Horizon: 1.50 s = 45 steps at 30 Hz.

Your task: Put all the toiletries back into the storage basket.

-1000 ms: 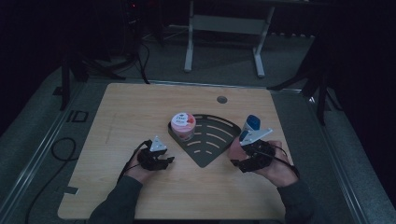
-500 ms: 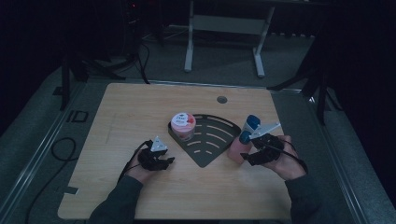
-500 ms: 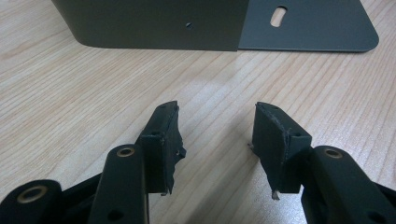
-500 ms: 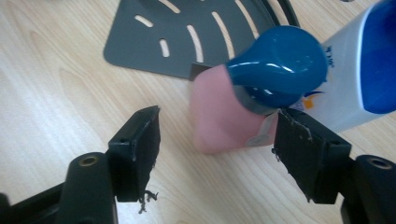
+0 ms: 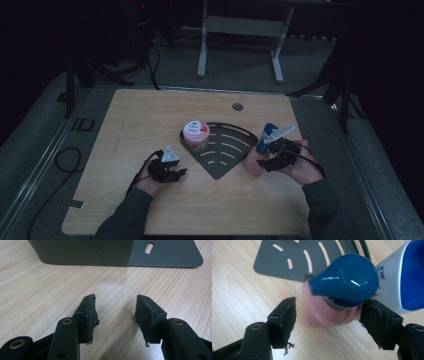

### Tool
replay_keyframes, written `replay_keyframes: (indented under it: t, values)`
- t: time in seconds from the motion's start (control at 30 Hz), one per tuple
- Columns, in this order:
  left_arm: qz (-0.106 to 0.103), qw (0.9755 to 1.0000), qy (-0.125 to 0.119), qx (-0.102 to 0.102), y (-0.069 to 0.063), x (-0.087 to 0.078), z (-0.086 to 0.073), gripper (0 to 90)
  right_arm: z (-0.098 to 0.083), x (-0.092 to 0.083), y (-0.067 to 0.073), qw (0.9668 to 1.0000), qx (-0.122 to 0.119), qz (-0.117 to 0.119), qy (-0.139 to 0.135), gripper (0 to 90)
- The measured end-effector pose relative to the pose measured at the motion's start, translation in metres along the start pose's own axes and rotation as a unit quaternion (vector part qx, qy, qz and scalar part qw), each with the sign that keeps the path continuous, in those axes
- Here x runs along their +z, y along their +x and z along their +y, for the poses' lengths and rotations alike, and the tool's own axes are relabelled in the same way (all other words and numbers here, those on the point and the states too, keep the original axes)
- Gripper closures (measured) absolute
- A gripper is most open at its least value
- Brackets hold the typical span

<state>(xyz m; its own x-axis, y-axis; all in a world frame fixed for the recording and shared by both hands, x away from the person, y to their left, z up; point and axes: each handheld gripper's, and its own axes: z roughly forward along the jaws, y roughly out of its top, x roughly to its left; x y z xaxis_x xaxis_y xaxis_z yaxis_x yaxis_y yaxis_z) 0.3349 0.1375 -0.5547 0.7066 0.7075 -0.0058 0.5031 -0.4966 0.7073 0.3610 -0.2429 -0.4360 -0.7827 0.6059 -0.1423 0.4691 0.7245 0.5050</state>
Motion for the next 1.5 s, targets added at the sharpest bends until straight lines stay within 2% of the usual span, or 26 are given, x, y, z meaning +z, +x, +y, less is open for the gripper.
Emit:
replay_keyframes:
  t: [0.57, 1.0, 1.33, 1.5]
  values:
    - [0.002, 1.0000, 0.001, 0.001, -0.001, 0.000, 0.000, 50.7, 0.009, 0.007, -0.008, 0.9997, -0.019, 0.007, 0.010, 30.5]
    - [0.002, 1.0000, 0.001, 0.001, -0.001, 0.000, 0.000, 50.8, 0.015, 0.007, -0.011, 0.9993, -0.036, 0.006, 0.010, 41.1]
    - [0.002, 1.0000, 0.004, 0.007, -0.001, 0.000, 0.001, 50.9, 0.019, 0.008, -0.012, 0.9991, -0.040, 0.013, 0.006, 44.7]
    - [0.001, 1.0000, 0.004, 0.006, -0.001, 0.000, 0.001, 50.9, 0.019, 0.007, -0.014, 0.9992, -0.034, 0.023, 0.006, 45.9]
